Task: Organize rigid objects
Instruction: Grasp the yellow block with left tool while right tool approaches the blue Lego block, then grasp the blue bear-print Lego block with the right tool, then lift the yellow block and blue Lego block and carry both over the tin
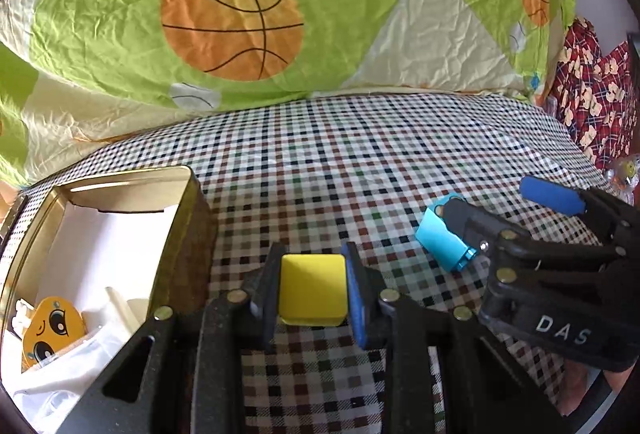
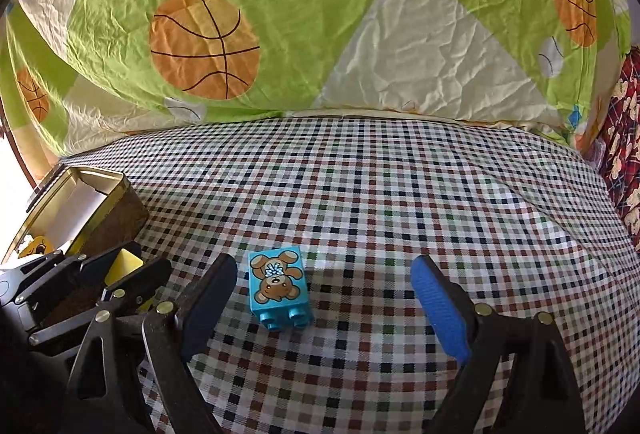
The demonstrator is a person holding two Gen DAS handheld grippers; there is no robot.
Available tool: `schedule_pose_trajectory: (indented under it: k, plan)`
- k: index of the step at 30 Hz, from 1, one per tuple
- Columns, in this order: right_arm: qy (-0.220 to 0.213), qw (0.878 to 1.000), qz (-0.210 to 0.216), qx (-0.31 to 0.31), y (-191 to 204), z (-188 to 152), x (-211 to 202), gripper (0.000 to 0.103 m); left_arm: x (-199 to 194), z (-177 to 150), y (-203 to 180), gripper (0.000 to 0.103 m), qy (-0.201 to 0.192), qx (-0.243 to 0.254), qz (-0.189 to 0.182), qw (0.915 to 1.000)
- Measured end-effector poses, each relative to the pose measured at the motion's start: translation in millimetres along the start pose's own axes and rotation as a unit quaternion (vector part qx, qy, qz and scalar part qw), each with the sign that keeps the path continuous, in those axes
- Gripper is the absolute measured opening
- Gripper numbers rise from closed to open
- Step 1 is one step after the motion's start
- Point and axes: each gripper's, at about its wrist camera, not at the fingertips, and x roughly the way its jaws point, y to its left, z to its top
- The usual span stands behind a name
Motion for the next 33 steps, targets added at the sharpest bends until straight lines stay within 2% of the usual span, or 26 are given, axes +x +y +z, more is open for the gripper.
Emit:
schedule_pose_trajectory:
  k: [3,5,11,13,14,22,33]
  plan:
    - [0.011,1.000,0.002,-0.005,4.2,0.7,5.8,0.074,1.5,-0.4,8.0,0.027,0.004,-0.016,-0.004,0.9999]
    - [0.021,1.000,0.000,-0.005,5.4,0.8,11.0,0.072,1.7,-0.9,12.8,0.027,0.003,-0.025,-0.002,0.9997]
    - [0.049,0.999,0.016,-0.012,9.7,2.2,24.2,0.053,0.3,-1.9,11.5,0.027,0.000,-0.024,-0.002,0.9997]
    - [0.059,0.998,0.026,-0.015,11.3,1.9,28.4,0.044,-0.1,-1.8,13.1,0.027,-0.001,-0.027,-0.009,0.9996]
    - [0.060,0.998,0.029,-0.015,11.3,1.7,28.2,0.034,-0.8,-1.9,13.8,0.027,-0.002,-0.028,-0.011,0.9995]
    - [0.035,0.998,0.042,-0.006,9.1,-5.0,8.2,0.034,-13.1,-2.9,11.2,0.027,-0.031,-0.018,-0.017,0.9992]
    - [-0.049,0.998,0.027,-0.036,23.2,-11.7,-33.8,0.034,-37.5,-10.4,6.9,0.027,-0.084,-0.006,-0.006,0.9964]
